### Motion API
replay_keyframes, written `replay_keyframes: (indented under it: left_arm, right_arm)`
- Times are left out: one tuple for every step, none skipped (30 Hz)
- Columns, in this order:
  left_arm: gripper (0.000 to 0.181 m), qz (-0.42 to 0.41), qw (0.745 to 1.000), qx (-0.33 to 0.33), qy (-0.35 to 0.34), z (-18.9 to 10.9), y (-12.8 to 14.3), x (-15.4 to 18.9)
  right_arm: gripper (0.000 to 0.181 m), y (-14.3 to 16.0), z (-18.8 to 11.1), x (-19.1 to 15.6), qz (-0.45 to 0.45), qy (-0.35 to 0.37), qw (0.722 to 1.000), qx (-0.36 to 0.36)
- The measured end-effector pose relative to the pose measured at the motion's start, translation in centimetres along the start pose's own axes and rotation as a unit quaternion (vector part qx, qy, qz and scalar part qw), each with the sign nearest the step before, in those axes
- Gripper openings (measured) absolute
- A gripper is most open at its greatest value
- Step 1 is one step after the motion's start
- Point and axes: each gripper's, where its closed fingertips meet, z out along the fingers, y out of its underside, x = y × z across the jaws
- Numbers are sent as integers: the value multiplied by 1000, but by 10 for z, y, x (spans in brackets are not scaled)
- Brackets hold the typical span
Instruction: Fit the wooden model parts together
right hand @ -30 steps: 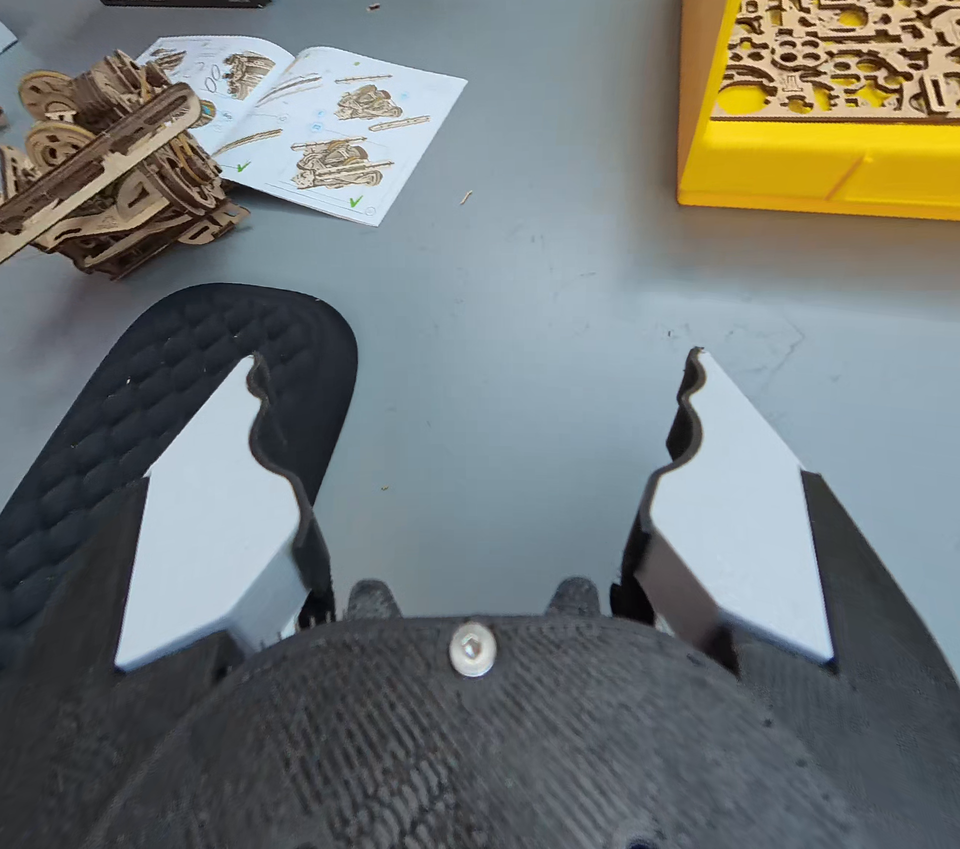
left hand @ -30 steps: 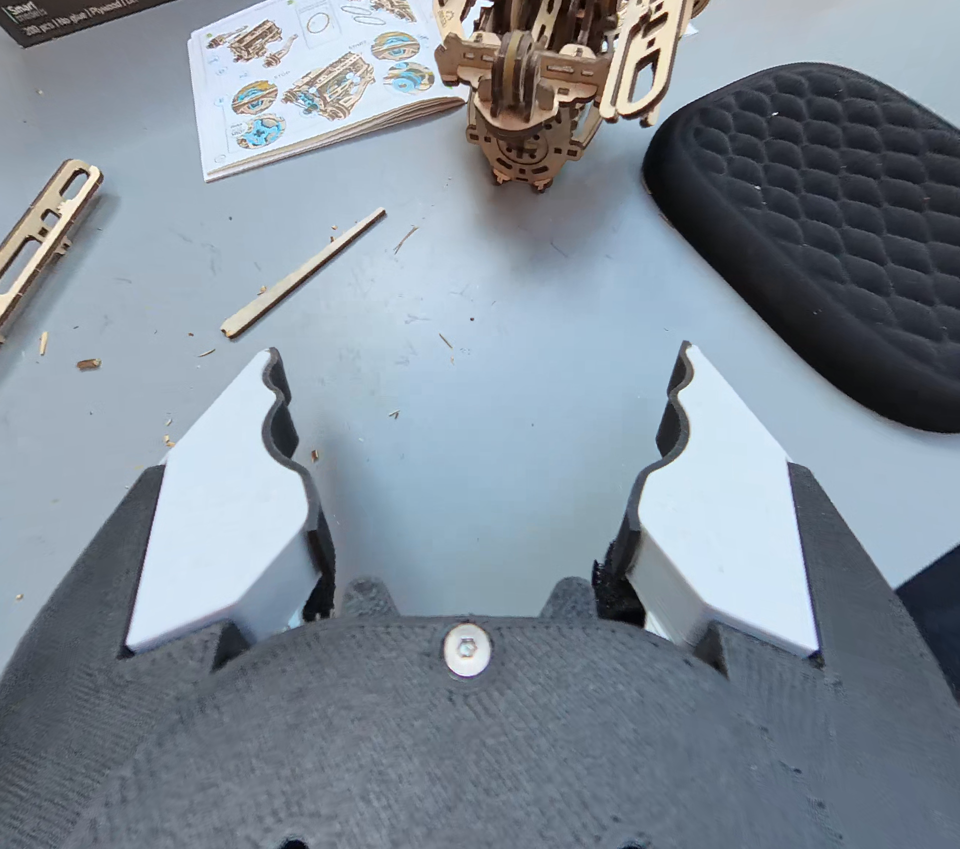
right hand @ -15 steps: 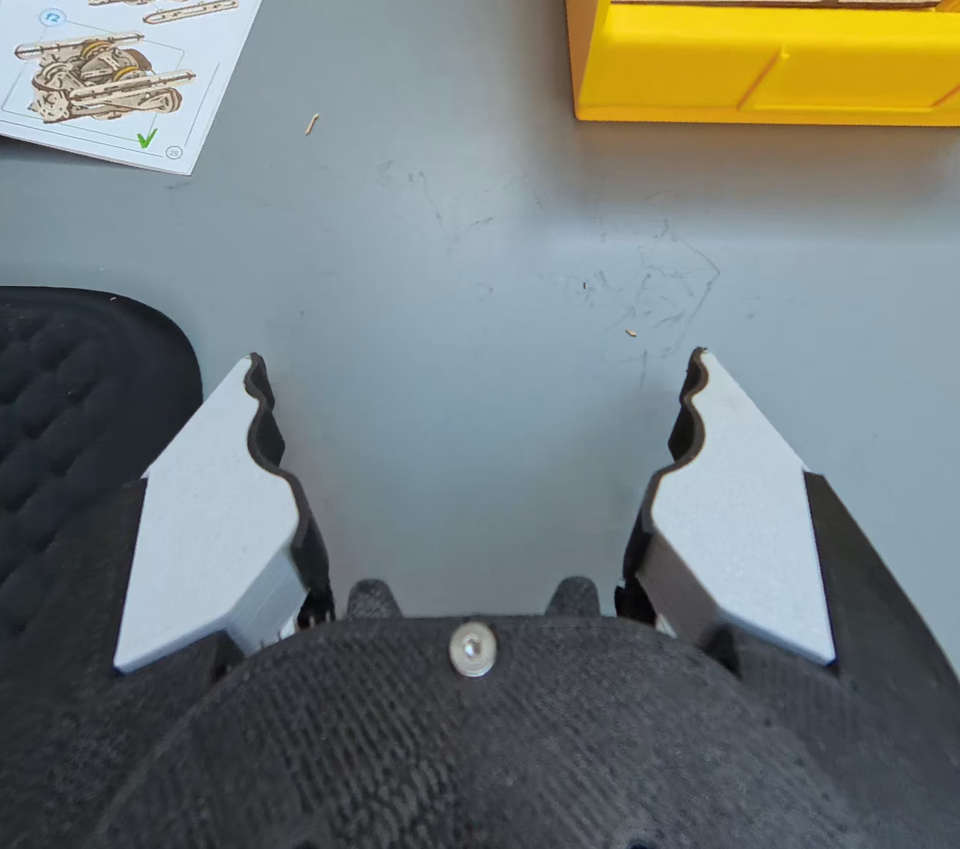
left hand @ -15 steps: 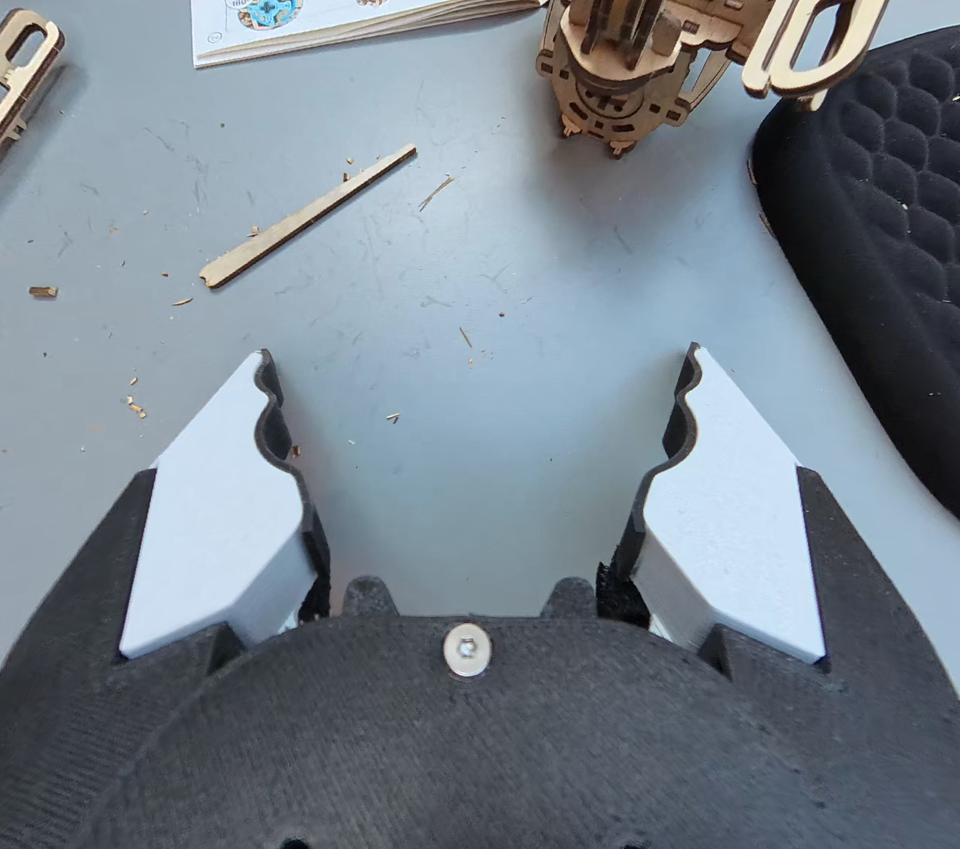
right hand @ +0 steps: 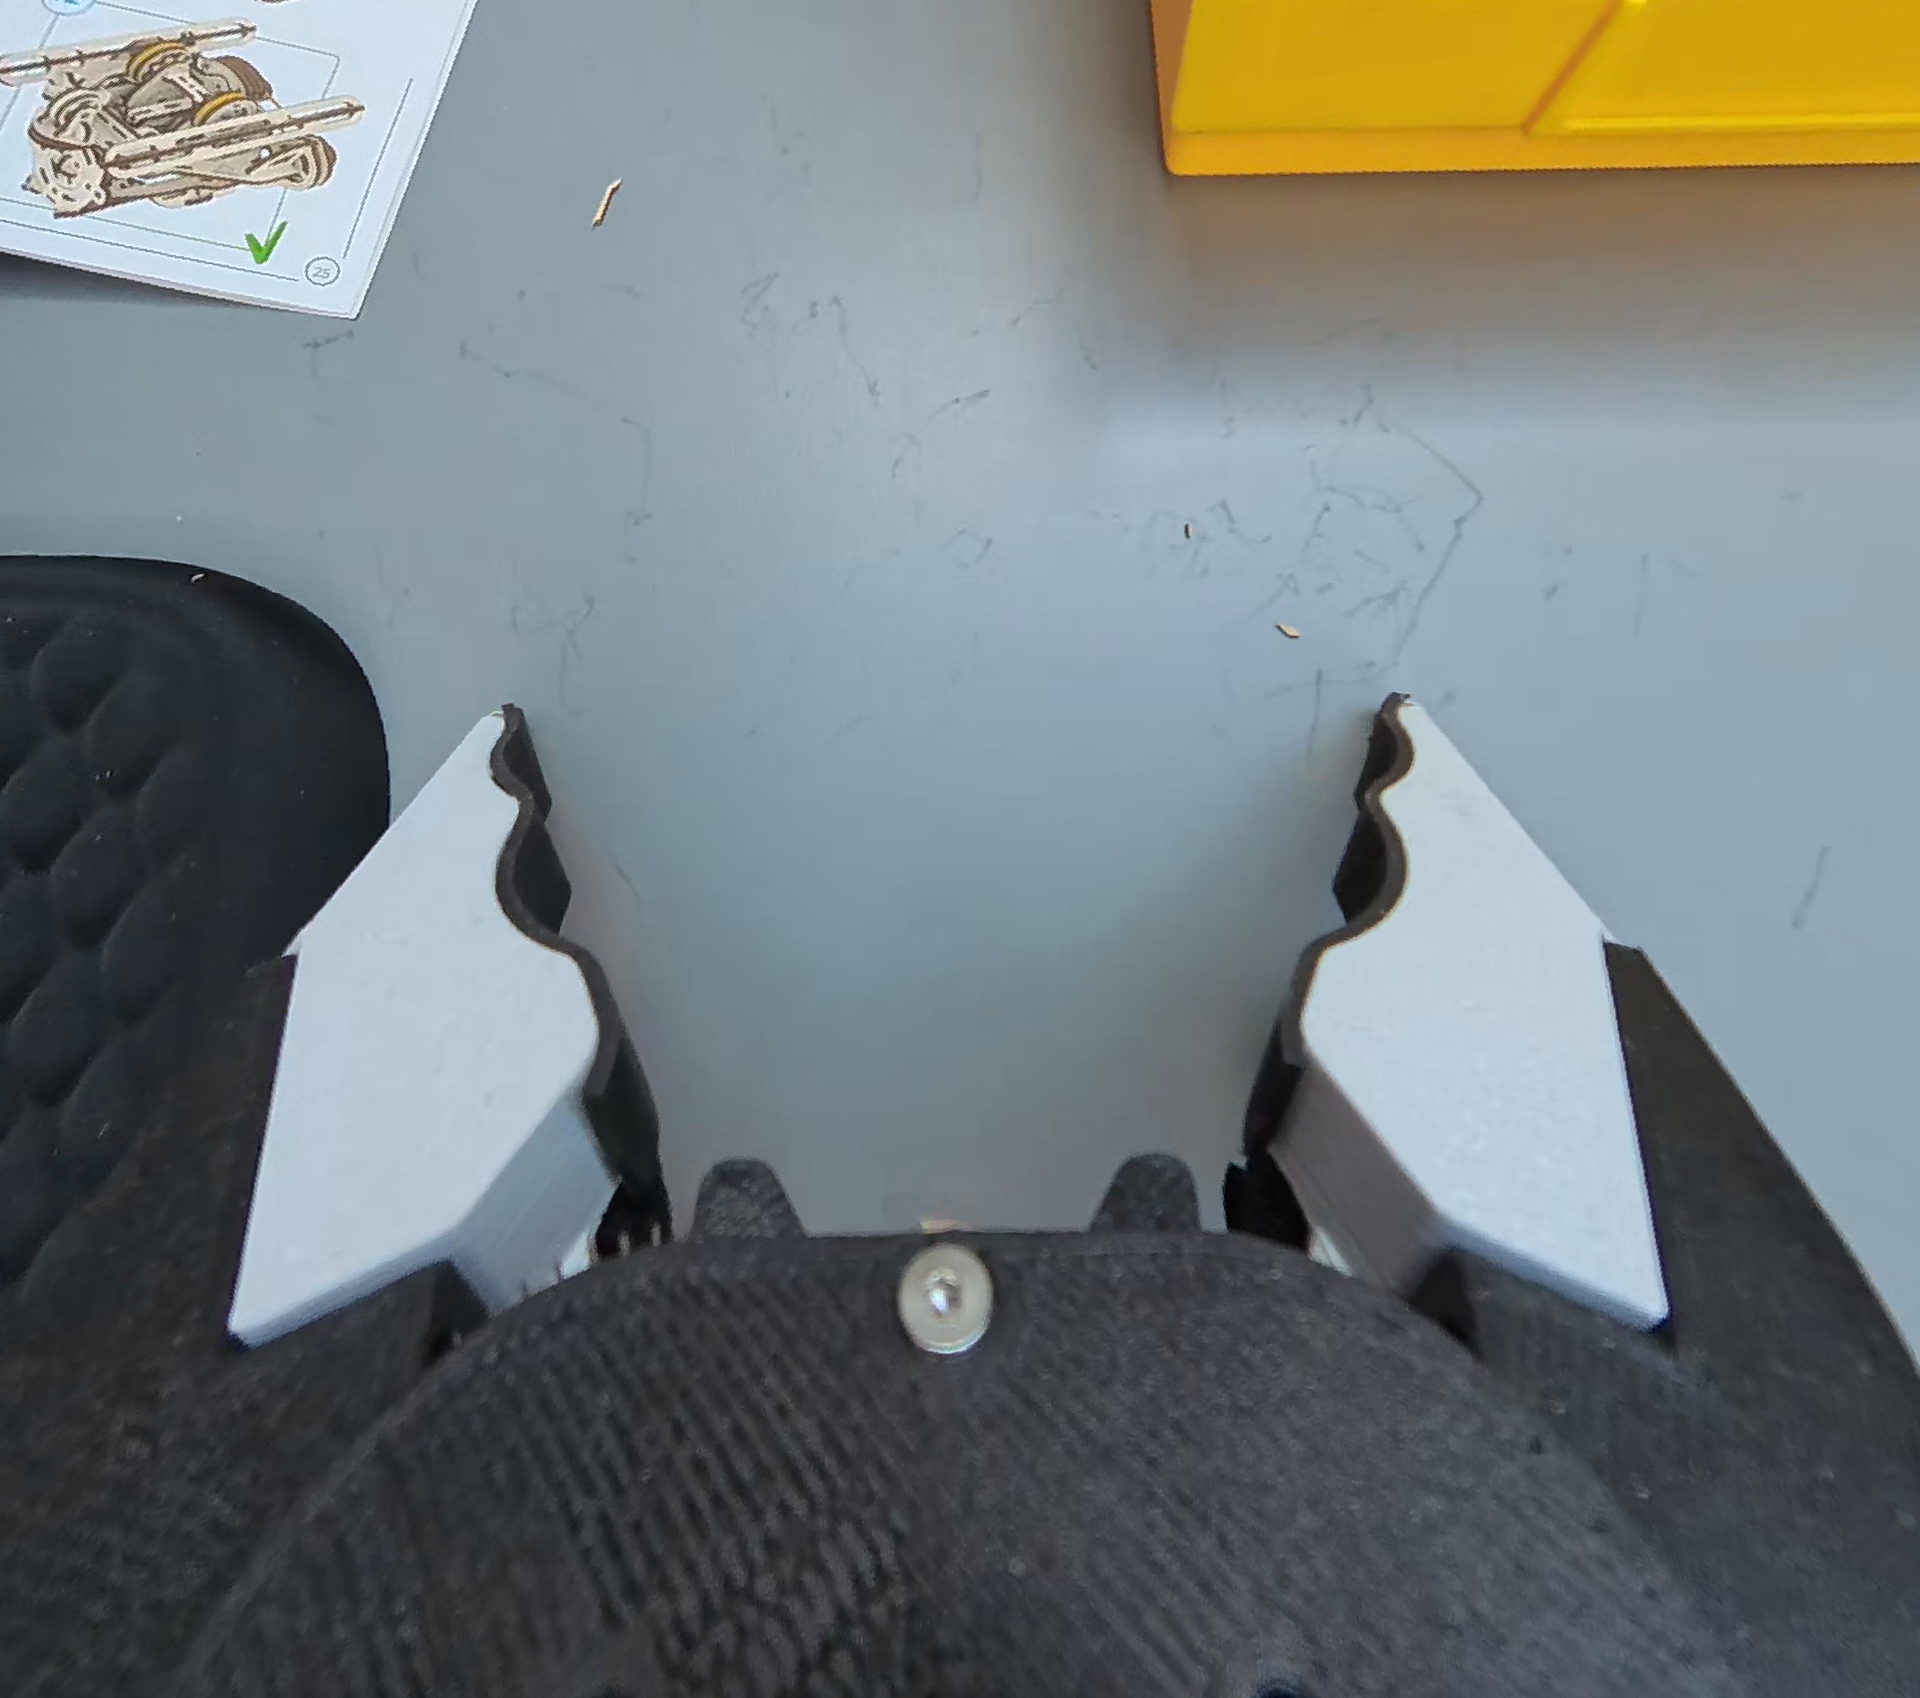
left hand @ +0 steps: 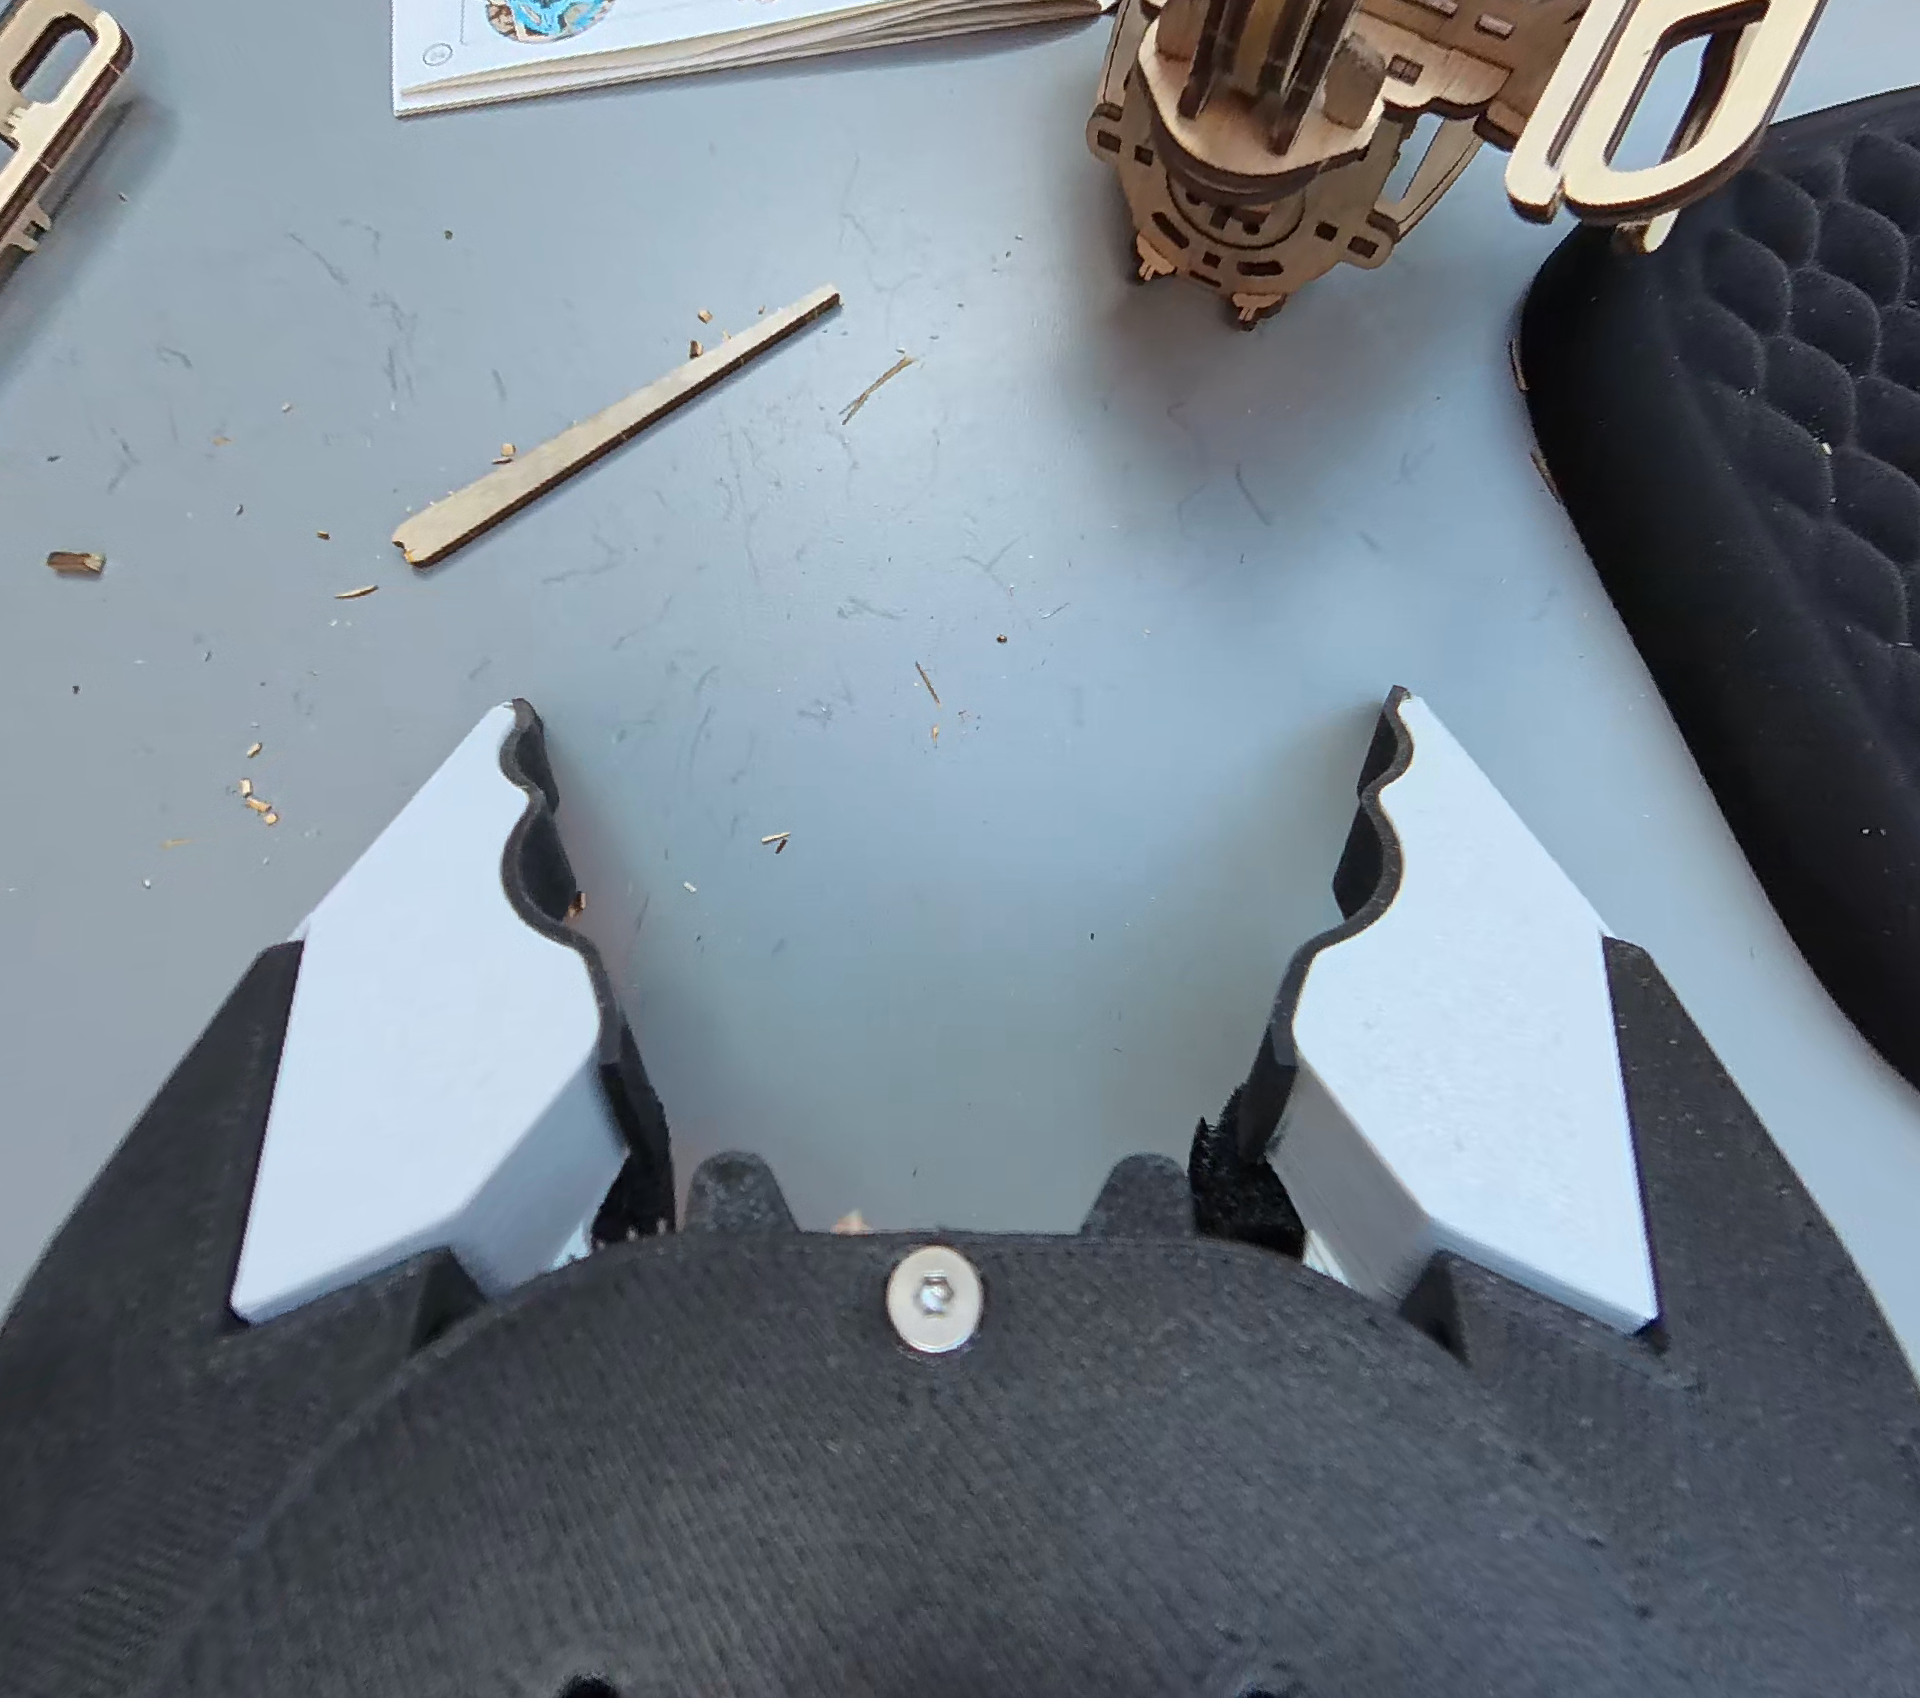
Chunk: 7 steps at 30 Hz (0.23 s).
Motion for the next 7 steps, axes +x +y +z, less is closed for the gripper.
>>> replay_keyframes:
  left_arm:
    - [149,0,1000,0,0,0,0,0]
    - [149,0,1000,0,0,0,0,0]
    - [148,1,1000,0,1,0,0,0]
    - [148,1,1000,0,1,0,0,0]
    - [148,1,1000,0,1,0,0,0]
    - [148,1,1000,0,1,0,0,0]
    - [148,1,1000,0,1,0,0,0]
  right_arm:
    - [149,0,0,1,0,2,1000,0]
    - [149,0,0,1,-2,2,1000,0]
    - [149,0,-1,1,-3,3,1000,0]
    - [149,1,-1,1,-3,3,1000,1]
    - [148,1,-2,1,-4,2,1000,1]
    - [148,2,-3,0,-5,1,1000,1]
    - [148,3,-4,0,-4,0,1000,1]
